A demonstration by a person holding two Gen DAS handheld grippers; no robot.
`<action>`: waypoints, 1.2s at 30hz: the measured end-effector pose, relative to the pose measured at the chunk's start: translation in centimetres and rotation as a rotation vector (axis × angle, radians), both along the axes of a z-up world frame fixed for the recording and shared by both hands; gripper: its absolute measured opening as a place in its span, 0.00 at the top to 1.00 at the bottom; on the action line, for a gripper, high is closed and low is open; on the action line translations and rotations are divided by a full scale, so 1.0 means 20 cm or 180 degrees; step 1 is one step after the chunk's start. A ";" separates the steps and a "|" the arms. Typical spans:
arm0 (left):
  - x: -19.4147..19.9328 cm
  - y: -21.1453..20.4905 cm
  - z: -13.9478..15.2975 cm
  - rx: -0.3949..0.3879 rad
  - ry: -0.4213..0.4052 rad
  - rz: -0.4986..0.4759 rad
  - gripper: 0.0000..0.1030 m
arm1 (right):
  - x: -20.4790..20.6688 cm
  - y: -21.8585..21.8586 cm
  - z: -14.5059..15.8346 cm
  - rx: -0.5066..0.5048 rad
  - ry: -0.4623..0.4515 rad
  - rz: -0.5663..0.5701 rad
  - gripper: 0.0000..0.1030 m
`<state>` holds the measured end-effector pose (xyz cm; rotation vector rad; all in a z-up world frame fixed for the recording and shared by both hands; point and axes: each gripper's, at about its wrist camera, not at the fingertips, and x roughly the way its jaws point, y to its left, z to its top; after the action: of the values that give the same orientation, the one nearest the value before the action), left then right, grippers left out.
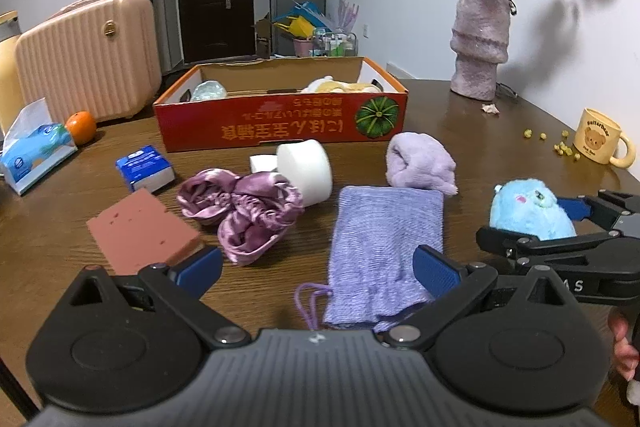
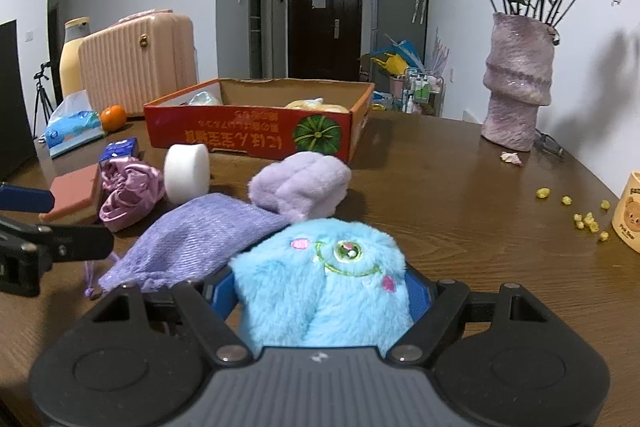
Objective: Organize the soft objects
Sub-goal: 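Lower the left tool onto the lilac burlap pouch and close on it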
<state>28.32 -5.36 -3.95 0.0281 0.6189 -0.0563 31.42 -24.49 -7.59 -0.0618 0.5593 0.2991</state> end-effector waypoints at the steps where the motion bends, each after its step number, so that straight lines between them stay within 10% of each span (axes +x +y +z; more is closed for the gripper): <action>1: 0.01 -0.01 0.00 0.0013 0.0006 -0.0012 0.00 | 0.00 -0.01 0.00 0.0006 -0.0007 -0.0017 0.23; 36: 0.32 -0.23 -0.18 0.0157 0.0325 -0.0339 0.08 | 0.05 -0.29 -0.02 0.0041 -0.0031 -0.0313 0.23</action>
<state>34.70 -9.90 -7.47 0.1066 0.7205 -0.1462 32.35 -30.38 -7.90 -0.0231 0.5488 0.2068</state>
